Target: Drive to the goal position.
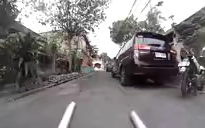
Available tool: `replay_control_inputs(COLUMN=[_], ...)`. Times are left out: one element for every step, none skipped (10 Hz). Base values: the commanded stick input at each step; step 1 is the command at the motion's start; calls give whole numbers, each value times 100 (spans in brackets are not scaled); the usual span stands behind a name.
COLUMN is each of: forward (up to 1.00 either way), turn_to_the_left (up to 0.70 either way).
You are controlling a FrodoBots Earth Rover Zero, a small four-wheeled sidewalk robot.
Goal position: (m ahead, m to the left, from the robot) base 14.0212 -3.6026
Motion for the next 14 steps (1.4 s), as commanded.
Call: replay_control_inputs(forward=[85,85,85,85,85,85,85,85,85,85,85,85,85,85], turn_to_the_left=[0,0,0,0,1,3,0,0,0,0,0,0,3,17])
